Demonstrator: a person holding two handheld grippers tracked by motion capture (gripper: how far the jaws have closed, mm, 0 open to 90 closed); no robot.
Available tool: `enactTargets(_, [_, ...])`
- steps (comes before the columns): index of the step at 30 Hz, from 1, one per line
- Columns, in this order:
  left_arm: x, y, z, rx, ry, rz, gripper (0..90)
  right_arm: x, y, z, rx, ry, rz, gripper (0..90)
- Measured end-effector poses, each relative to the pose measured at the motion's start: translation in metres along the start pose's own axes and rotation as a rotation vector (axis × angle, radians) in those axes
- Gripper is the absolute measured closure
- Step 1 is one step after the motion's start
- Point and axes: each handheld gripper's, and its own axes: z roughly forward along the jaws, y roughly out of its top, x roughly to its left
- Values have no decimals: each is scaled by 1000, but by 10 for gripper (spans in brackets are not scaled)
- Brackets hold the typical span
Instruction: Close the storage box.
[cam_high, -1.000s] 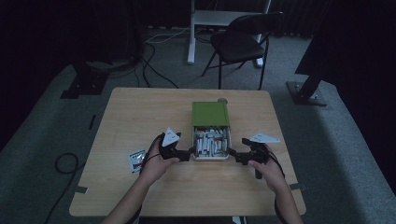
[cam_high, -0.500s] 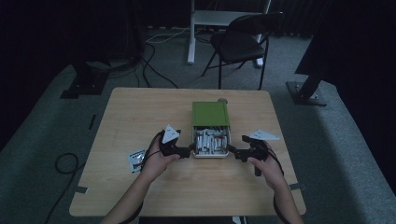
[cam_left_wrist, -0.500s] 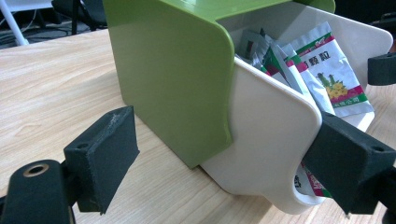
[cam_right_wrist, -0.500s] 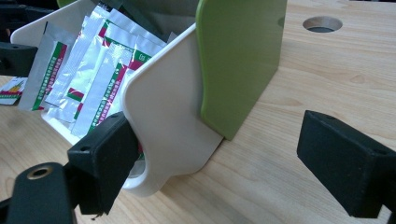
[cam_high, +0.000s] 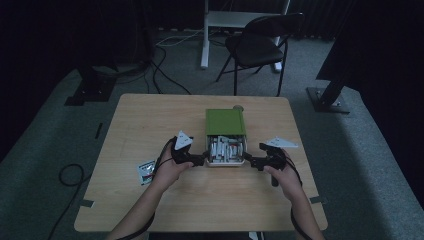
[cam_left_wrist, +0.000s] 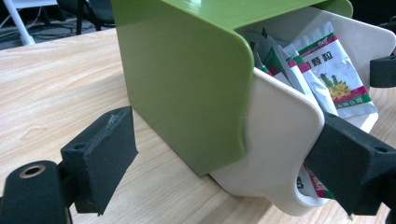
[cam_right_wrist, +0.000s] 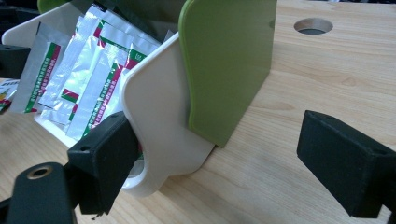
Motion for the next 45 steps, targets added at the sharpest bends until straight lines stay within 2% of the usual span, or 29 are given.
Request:
enactTargets(14, [5, 2, 5, 0, 1, -21, 126, -1, 4, 5, 4, -21, 0, 134])
enactTargets(28, [10, 6, 10, 6, 14, -19, 126, -4, 10, 12, 13, -51, -1, 128])
enactTargets(45, [14, 10, 16, 0, 41, -19, 126, -8, 12, 19, 7, -67, 33, 127])
